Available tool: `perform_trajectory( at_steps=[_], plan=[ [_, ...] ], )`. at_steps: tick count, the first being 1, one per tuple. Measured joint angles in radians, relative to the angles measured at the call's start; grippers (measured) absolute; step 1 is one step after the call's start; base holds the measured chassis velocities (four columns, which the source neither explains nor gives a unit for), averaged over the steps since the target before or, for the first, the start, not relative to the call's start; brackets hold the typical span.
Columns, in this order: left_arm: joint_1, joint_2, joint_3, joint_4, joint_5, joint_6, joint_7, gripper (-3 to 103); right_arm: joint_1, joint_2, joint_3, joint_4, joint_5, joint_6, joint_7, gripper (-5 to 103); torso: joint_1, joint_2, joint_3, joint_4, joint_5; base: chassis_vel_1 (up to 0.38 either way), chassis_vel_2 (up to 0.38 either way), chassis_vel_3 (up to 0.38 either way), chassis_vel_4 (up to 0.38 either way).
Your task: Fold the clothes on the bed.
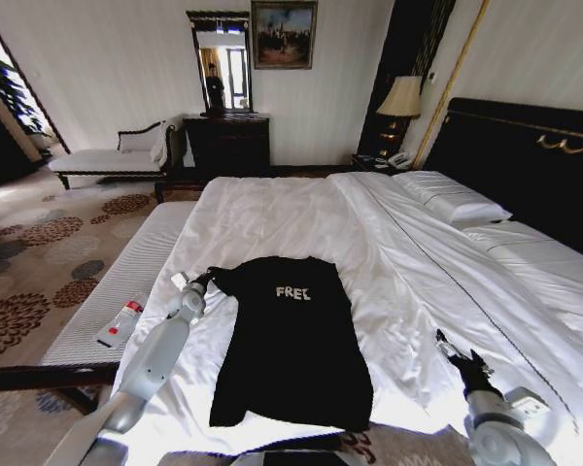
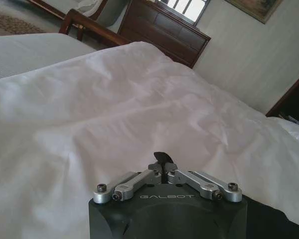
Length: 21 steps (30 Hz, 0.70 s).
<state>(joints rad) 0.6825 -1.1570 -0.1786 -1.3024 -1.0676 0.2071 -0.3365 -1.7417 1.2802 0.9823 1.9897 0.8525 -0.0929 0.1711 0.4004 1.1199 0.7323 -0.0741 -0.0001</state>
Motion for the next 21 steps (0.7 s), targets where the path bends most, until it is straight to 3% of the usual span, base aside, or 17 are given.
perform_trajectory(
  at_steps=[10, 21],
  plan=[
    [-0.015, -0.006, 0.184, -0.167, 0.065, 0.018, -0.056, 0, 0.015, -0.007, -0.008, -0.030, -0.002, 0.008, -0.003, 100, 0.000, 0.000, 0.000, -0.0003, 0.0003, 0.000, 0.000, 0.000, 0.000],
    [-0.019, -0.059, 0.382, -0.151, 0.135, 0.018, -0.083, 0, 0.019, -0.002, 0.002, -0.055, 0.007, 0.028, -0.016, 100, 0.000, 0.000, 0.000, -0.0001, 0.0001, 0.000, 0.000, 0.000, 0.000]
  ],
)
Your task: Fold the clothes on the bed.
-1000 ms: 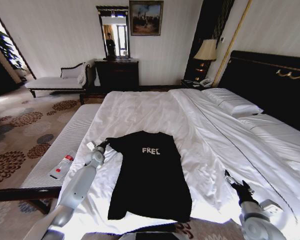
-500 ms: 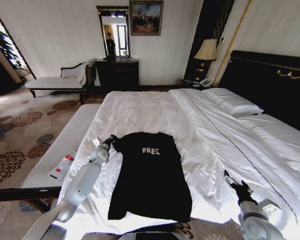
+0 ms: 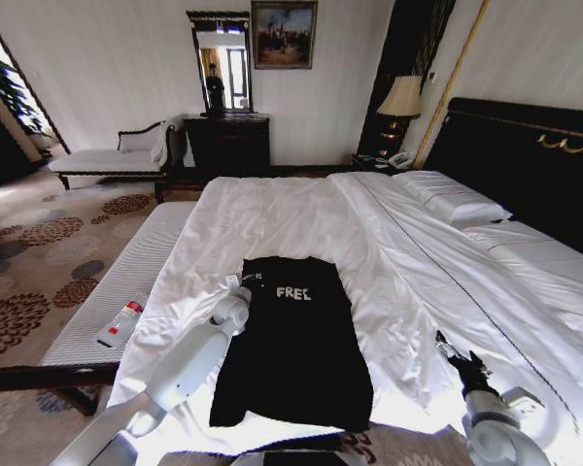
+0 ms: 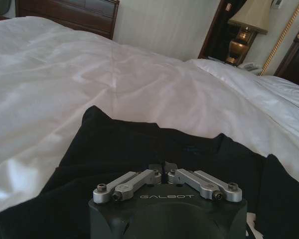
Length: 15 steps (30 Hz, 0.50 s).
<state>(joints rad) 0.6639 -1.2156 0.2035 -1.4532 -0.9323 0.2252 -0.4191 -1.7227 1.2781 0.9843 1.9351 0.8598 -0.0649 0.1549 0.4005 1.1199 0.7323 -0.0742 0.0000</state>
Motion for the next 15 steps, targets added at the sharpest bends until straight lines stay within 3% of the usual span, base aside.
perform_trajectory(
  at_steps=[7, 14, 15],
  plan=[
    [-0.007, -0.041, 0.058, 0.043, 0.026, -0.003, -0.005, 0, 0.000, -0.006, 0.012, -0.009, 0.010, 0.008, -0.004, 100, 0.000, 0.000, 0.000, -0.0003, 0.0001, 0.000, 0.000, 0.000, 0.000],
    [0.028, -0.053, 0.048, 0.060, 0.044, -0.008, -0.008, -2, 0.000, -0.017, 0.014, -0.015, 0.012, 0.018, -0.008, 100, 0.000, 0.000, 0.000, -0.0001, -0.0002, 0.000, 0.000, 0.000, 0.000],
    [0.035, -0.054, 0.035, 0.057, 0.041, -0.006, -0.012, 1, 0.004, -0.020, 0.010, -0.015, 0.012, 0.018, -0.008, 100, 0.000, 0.000, 0.000, -0.0001, -0.0002, 0.000, 0.000, 0.000, 0.000]
  ],
)
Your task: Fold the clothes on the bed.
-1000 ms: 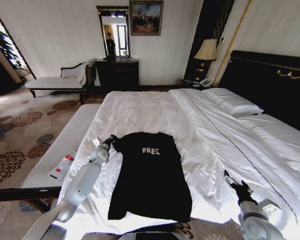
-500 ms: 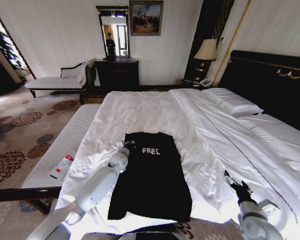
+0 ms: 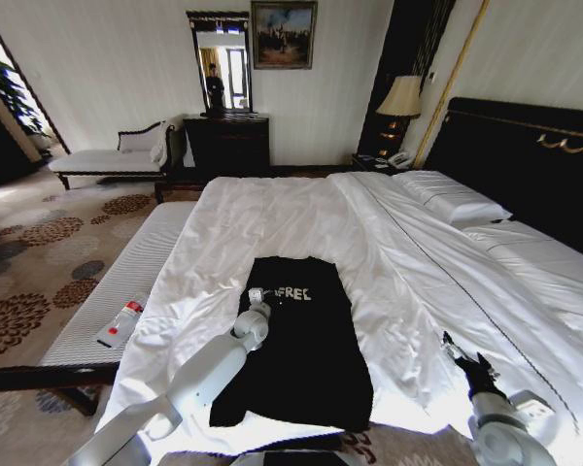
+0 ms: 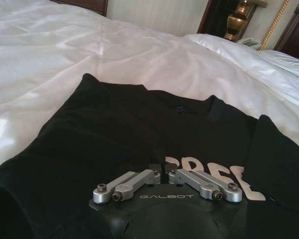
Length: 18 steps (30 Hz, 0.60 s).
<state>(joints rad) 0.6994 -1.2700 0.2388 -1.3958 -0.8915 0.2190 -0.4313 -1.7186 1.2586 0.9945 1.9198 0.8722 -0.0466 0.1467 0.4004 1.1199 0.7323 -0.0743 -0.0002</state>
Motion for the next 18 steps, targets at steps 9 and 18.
perform_trajectory(
  at_steps=[9, 18],
  plan=[
    [0.026, 0.027, -0.039, -0.045, -0.004, 0.013, -0.005, 34, 0.026, 0.002, -0.047, 0.005, -0.036, 0.000, 0.001, 100, 0.000, 0.000, 0.000, 0.0002, 0.0000, 0.000, 0.000, 0.000, 0.000],
    [0.040, 0.060, -0.031, -0.117, 0.002, 0.015, -0.007, 66, 0.026, 0.000, -0.059, 0.012, -0.043, -0.001, 0.003, 100, 0.000, 0.000, 0.000, 0.0000, 0.0000, 0.000, 0.000, 0.000, 0.000]
  ],
)
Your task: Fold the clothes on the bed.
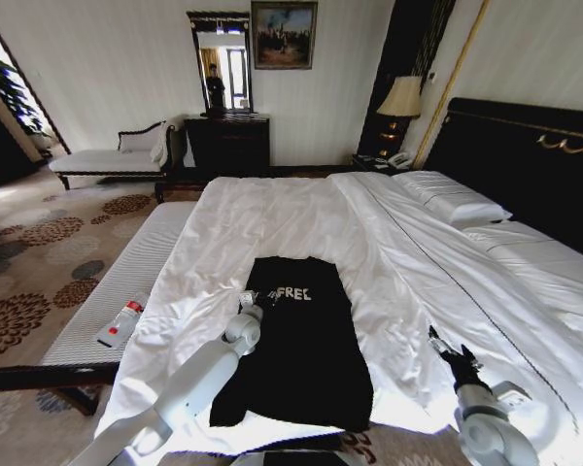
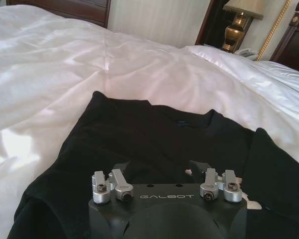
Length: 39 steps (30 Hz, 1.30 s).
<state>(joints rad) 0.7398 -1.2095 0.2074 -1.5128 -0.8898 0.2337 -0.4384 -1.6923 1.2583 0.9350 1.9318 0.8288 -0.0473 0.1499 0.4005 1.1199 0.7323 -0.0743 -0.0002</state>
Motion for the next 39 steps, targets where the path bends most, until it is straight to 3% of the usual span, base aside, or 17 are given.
perform_trajectory(
  at_steps=[5, 10, 19, 23, 31, 36, 39],
  plan=[
    [0.002, 0.016, -0.027, -0.046, -0.010, 0.005, -0.019, 88, 0.000, -0.002, -0.008, 0.008, -0.002, -0.001, 0.001, 100, 0.000, 0.000, 0.000, -0.0003, 0.0000, 0.000, 0.000, 0.000, 0.000],
    [0.015, 0.062, -0.104, -0.094, -0.038, 0.011, -0.027, 99, 0.020, -0.022, -0.030, 0.014, -0.011, -0.008, 0.006, 100, 0.000, 0.000, 0.000, 0.0002, 0.0000, 0.000, 0.000, 0.000, 0.000],
    [0.111, 0.155, -0.256, -0.180, -0.086, 0.023, -0.020, 100, 0.078, -0.059, -0.089, 0.017, -0.071, -0.016, 0.058, 100, 0.000, 0.000, 0.000, 0.0002, -0.0002, 0.000, 0.000, 0.000, 0.000],
    [0.182, 0.227, -0.309, -0.227, -0.066, 0.005, 0.025, 100, 0.121, -0.102, -0.135, 0.004, -0.127, -0.015, 0.106, 100, 0.000, 0.000, 0.000, 0.0000, -0.0003, 0.000, 0.000, 0.000, 0.000],
    [0.222, 0.295, -0.341, -0.244, -0.003, -0.031, 0.079, 100, 0.235, -0.206, -0.217, -0.050, -0.170, -0.017, 0.112, 100, 0.000, 0.000, 0.000, 0.0000, 0.0000, 0.000, 0.000, 0.000, 0.000],
    [0.178, 0.315, -0.325, -0.228, -0.025, -0.034, 0.083, 100, 0.317, -0.247, -0.265, -0.078, -0.145, -0.038, 0.103, 100, 0.000, 0.000, 0.000, 0.0006, 0.0006, 0.000, 0.000, 0.000, 0.000],
    [0.126, 0.296, -0.284, -0.184, -0.056, -0.032, 0.084, 100, 0.347, -0.289, -0.281, -0.085, -0.075, -0.064, 0.084, 100, 0.000, 0.000, 0.000, -0.0009, -0.0002, 0.000, 0.000, 0.000, 0.000]
  ],
)
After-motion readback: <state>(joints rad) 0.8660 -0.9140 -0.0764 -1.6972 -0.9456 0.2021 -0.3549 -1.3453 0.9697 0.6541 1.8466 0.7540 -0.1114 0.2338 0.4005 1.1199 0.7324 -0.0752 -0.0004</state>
